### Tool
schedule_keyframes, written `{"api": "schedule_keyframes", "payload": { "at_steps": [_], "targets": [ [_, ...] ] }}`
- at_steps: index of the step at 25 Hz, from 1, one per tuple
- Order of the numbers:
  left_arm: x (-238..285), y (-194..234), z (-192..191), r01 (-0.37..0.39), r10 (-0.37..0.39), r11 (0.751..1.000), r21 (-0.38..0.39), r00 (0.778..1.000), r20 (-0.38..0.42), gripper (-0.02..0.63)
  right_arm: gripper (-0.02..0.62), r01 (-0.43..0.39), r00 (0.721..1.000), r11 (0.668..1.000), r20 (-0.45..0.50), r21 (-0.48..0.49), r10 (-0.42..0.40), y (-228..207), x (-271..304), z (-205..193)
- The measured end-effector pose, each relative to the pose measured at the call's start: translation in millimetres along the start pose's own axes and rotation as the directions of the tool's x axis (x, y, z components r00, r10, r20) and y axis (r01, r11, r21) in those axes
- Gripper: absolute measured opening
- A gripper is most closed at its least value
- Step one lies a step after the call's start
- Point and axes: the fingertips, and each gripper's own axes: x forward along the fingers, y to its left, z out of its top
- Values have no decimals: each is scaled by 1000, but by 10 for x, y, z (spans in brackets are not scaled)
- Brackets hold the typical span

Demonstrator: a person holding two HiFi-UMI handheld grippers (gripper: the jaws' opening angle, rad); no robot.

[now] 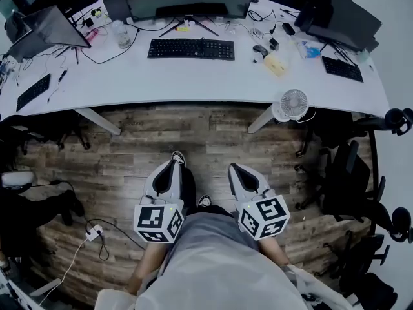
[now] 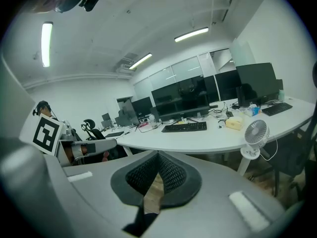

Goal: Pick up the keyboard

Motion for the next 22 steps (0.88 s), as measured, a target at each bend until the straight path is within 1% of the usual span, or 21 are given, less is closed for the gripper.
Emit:
{"api": "schedule_keyframes", "payload": {
  "at_steps": [5,10,17,22],
  "targets": [
    [212,141,110,-5,5,1000,11,1000,1,0,-5,-20,1000,1000,-5,-6,20,-24,273,122],
    [492,296,301,-9,9,1000,27,1000,-1,0,-5,-27,999,999,-26,-29,26,-74,609,287],
    [926,579,597,2,-2,1000,28,1000,-9,0,-5,-29,999,1000,-36,-11,29,-182,1082,591],
    [1255,842,769,5,-4,999,33,999,-39,0,-5,-25,998,1000,-49,0,25,-209,1451,812]
  ]
}}
